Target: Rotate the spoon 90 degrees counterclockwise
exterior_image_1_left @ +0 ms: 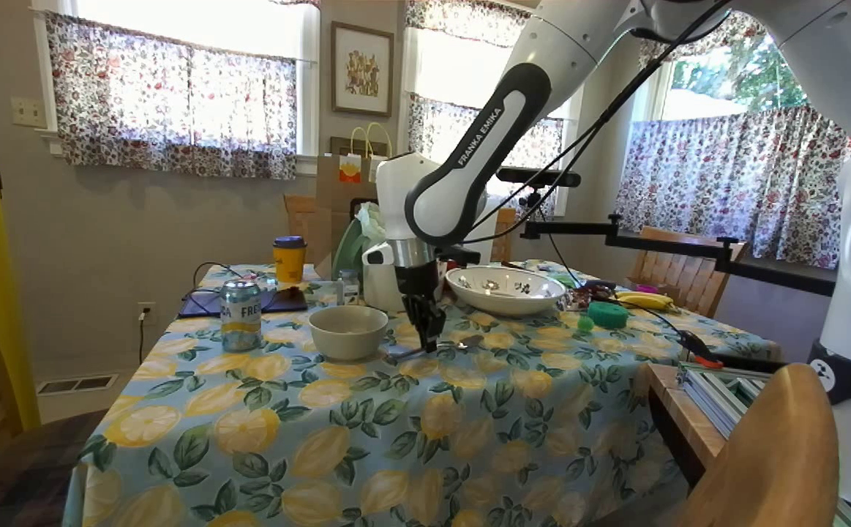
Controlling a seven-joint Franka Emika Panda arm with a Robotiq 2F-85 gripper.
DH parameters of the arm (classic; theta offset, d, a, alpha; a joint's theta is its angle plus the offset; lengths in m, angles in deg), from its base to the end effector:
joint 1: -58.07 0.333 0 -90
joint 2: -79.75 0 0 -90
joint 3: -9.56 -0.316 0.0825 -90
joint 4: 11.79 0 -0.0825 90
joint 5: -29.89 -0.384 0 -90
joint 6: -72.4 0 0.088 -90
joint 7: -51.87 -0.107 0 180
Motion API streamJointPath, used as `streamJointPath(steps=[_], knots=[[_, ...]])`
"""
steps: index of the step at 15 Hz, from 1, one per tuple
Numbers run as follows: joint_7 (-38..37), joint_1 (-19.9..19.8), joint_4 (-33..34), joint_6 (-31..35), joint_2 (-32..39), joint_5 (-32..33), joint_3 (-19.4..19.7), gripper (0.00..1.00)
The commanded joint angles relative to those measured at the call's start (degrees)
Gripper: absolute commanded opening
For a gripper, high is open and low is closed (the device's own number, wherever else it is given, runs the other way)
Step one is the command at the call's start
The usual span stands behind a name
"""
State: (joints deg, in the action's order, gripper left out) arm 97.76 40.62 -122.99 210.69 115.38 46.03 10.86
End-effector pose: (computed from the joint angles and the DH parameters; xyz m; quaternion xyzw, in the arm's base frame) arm 0.5693 -0.1948 0.1468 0.9325 0.3414 -0.1119 0.0381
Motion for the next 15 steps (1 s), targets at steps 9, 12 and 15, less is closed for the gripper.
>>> streamJointPath(steps=[9,12,15], knots=[[3.86,-0.41,0.06,1.28,-0.14,-1.45,-0.09,0.04],[5.62,1.02,0.75,1.28,0.71,1.77,1.06,0.04],[9.29,2.04,1.17,2.51,1.53,6.41,2.39,0.04]])
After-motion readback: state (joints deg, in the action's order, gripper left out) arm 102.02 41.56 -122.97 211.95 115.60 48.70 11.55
